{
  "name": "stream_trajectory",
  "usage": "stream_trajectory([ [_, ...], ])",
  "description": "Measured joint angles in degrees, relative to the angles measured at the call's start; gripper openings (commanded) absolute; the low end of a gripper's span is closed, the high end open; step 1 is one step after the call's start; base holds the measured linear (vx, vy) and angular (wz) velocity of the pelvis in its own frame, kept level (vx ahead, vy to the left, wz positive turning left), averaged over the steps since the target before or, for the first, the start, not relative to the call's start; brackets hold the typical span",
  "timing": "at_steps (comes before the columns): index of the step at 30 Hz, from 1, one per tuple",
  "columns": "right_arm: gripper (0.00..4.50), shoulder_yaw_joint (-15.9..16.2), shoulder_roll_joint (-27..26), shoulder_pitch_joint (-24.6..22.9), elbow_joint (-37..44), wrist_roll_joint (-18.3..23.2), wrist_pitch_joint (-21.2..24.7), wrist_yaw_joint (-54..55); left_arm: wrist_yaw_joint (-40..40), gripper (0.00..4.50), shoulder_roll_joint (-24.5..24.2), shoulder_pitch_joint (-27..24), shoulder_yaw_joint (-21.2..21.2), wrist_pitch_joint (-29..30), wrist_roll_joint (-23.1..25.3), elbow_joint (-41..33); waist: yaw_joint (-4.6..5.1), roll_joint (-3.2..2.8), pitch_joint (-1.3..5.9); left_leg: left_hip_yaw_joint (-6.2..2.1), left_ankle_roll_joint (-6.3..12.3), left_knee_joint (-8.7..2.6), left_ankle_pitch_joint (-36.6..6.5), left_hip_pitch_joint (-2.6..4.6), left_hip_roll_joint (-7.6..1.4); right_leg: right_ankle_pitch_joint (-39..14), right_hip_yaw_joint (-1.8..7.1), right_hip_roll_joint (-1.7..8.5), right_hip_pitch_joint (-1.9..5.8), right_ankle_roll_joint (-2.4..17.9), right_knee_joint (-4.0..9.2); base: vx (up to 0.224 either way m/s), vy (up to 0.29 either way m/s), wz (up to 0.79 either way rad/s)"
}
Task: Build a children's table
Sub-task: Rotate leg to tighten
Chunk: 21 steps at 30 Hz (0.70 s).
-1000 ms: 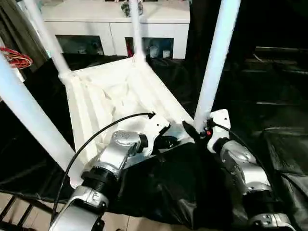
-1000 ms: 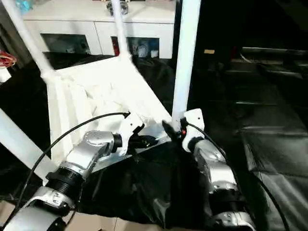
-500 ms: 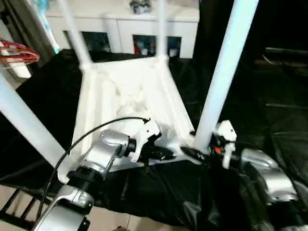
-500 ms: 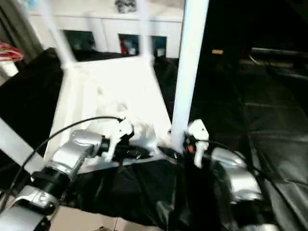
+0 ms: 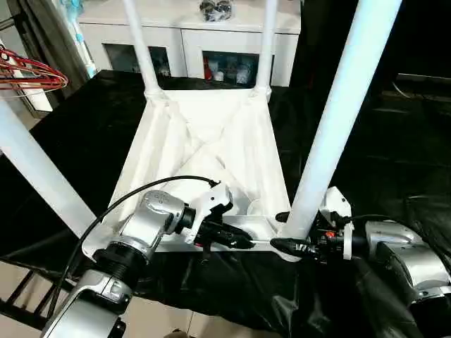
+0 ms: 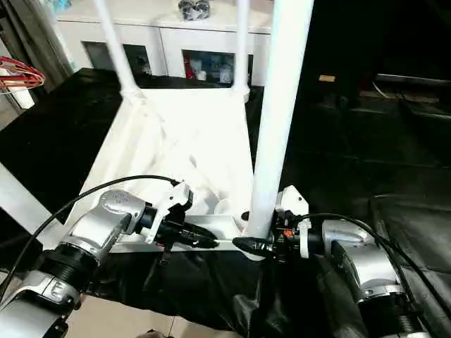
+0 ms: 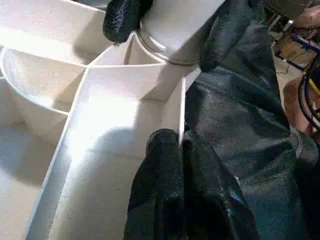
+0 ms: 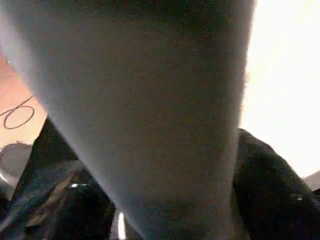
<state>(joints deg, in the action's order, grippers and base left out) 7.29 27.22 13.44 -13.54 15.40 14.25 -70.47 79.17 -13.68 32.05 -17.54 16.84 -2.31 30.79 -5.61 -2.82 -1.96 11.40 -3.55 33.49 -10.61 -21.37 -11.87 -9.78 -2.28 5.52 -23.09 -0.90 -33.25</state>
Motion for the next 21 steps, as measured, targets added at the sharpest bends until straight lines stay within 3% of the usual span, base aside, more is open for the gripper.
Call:
stream_trajectory([
  [2,2.70,0.02,-0.01,-0.02,0.01,-0.01,0.01,0.00,0.01,0.00,-0.01,0.00,0.00,0.20,0.00,-0.04,0.01,-0.02,0.01,0.00,0.00,0.00,0.00,0.00,0.00,0.00,0.00,0.00,0.01,0.00,0.00,0.000,0.000,0.00],
  [10,2.58,-0.34,-0.46,-1.05,1.20,-0.20,-0.15,1.81,-0.83,0.00,0.01,-0.32,0.04,0.38,-0.01,-0.65,-0.02,0.03,0.02,-0.02,0.00,0.05,0.00,0.03,0.00,0.00,0.00,0.00,0.04,0.01,-0.06,0.000,0.000,0.00],
  [13,2.56,-2.47,-2.93,-1.48,0.20,-0.98,-1.40,6.37,-4.79,0.00,0.95,-0.57,0.69,0.92,0.19,-1.28,0.19,0.11,0.00,-0.02,-0.01,0.11,0.00,0.06,0.01,0.02,0.04,0.01,0.04,0.02,-0.17,0.000,0.000,0.00],
  [15,2.53,-3.39,-5.11,-0.13,-2.23,-2.49,-2.65,11.04,-8.76,0.00,1.96,-0.69,1.42,1.33,0.94,-1.57,0.67,0.28,-0.04,-0.02,-0.02,0.11,0.00,0.13,0.02,0.03,0.04,0.02,0.06,0.02,-0.19,0.000,0.000,0.00],
  [19,2.49,-5.95,-11.82,5.57,-10.16,-5.58,-4.56,27.34,-20.11,0.00,6.08,-0.68,3.70,3.17,2.85,-1.88,2.98,0.76,-0.29,-0.21,-0.12,0.10,0.04,0.25,0.04,-0.06,-0.07,0.00,0.04,-0.15,-0.13,-0.013,0.001,-0.04],
  [21,2.47,-6.70,-14.30,7.69,-11.95,-7.12,-4.85,34.30,-24.66,0.00,8.13,-0.62,4.34,3.82,3.64,-1.85,3.70,0.70,-0.26,-0.28,-0.13,0.02,0.03,0.36,0.05,-0.06,-0.12,-0.02,0.04,-0.16,0.00,0.000,0.000,0.00],
])
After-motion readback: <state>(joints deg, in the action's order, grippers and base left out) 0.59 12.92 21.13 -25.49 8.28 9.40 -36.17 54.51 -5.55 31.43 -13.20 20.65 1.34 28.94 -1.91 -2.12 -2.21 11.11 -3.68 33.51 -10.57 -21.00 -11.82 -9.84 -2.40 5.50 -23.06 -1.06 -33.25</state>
